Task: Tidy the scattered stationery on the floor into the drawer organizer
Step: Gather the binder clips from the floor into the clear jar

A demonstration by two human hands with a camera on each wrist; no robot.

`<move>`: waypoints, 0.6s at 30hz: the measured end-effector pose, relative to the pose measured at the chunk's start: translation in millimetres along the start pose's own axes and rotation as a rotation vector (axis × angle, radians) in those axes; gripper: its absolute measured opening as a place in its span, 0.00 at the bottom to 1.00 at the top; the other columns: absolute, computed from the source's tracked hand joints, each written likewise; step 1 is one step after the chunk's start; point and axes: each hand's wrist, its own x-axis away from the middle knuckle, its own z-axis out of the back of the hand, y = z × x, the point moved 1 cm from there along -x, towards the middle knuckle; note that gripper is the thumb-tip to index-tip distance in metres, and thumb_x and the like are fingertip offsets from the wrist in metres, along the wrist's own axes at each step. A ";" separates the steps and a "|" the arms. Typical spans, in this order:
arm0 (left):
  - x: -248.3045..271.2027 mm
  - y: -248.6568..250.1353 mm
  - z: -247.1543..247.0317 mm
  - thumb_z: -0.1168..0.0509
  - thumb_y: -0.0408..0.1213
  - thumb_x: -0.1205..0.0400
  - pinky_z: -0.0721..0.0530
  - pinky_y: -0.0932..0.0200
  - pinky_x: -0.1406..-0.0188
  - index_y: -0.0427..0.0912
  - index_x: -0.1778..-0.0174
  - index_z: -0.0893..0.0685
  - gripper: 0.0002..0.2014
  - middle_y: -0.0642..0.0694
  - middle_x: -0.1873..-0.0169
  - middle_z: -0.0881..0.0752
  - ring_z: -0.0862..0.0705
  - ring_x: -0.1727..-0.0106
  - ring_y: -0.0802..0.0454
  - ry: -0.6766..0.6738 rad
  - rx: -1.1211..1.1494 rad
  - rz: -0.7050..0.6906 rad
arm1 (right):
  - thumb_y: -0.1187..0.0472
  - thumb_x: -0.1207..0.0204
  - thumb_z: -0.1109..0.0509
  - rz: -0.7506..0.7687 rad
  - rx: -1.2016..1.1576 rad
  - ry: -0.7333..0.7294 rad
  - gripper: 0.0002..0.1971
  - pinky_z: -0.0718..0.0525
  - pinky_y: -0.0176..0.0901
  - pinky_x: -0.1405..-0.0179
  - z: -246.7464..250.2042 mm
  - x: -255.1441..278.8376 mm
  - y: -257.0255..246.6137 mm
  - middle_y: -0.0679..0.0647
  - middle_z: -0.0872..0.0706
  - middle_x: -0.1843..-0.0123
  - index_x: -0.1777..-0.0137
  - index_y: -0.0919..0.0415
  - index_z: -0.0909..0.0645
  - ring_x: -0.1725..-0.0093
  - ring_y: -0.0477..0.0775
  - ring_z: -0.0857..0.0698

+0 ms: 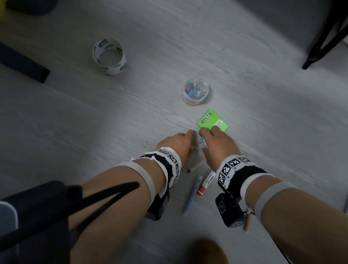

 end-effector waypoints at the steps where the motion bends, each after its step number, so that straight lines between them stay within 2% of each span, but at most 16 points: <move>1: 1.6 0.8 1.4 0.38 0.39 0.19 0.22 0.48 0.56 0.45 0.31 0.35 0.21 0.37 0.42 0.19 0.17 0.47 0.34 -0.018 -0.025 -0.008 | 0.68 0.28 0.29 -0.010 -0.010 -0.007 0.27 0.22 0.50 0.53 0.2 0.4 -0.6 0.59 0.26 0.37 0.30 0.53 0.32 0.46 0.66 0.18; 5: 2.1 3.6 3.8 0.39 0.34 0.18 0.22 0.46 0.52 0.40 0.30 0.34 0.21 0.35 0.37 0.20 0.17 0.42 0.33 -0.058 -0.119 -0.023 | 0.70 0.29 0.29 -0.033 -0.015 -0.009 0.24 0.24 0.48 0.63 4.1 1.7 -3.6 0.61 0.29 0.36 0.35 0.58 0.31 0.53 0.65 0.17; 9: 0.5 -2.8 7.3 0.44 0.33 0.16 0.23 0.47 0.47 0.37 0.29 0.31 0.18 0.32 0.36 0.19 0.18 0.37 0.33 -0.071 -0.043 0.065 | 0.75 0.31 0.32 -0.027 0.045 -0.034 0.24 0.29 0.48 0.66 9.4 1.1 -9.9 0.64 0.28 0.37 0.35 0.65 0.32 0.57 0.66 0.18; 13: 6.9 -17.6 19.4 0.40 0.34 0.17 0.21 0.49 0.46 0.35 0.33 0.29 0.17 0.34 0.41 0.17 0.16 0.42 0.35 0.040 0.064 0.063 | 0.77 0.31 0.34 -0.018 0.018 -0.035 0.19 0.31 0.47 0.67 10.1 0.6 -13.3 0.63 0.27 0.40 0.41 0.65 0.30 0.70 0.58 0.30; 16: 8.6 -31.7 26.7 0.42 0.34 0.16 0.21 0.54 0.47 0.39 0.41 0.25 0.08 0.39 0.42 0.15 0.16 0.47 0.44 0.154 0.260 0.130 | 0.78 0.32 0.35 -0.036 -0.003 -0.045 0.18 0.29 0.48 0.67 9.8 0.6 -14.7 0.63 0.27 0.41 0.43 0.64 0.31 0.68 0.60 0.27; 18: 9.5 -36.9 30.8 0.42 0.36 0.15 0.20 0.54 0.47 0.37 0.43 0.22 0.09 0.40 0.45 0.14 0.16 0.47 0.44 0.259 0.314 0.174 | 0.79 0.32 0.36 -0.055 -0.017 -0.060 0.18 0.28 0.49 0.65 10.1 -0.2 -16.3 0.63 0.27 0.41 0.44 0.65 0.29 0.65 0.61 0.27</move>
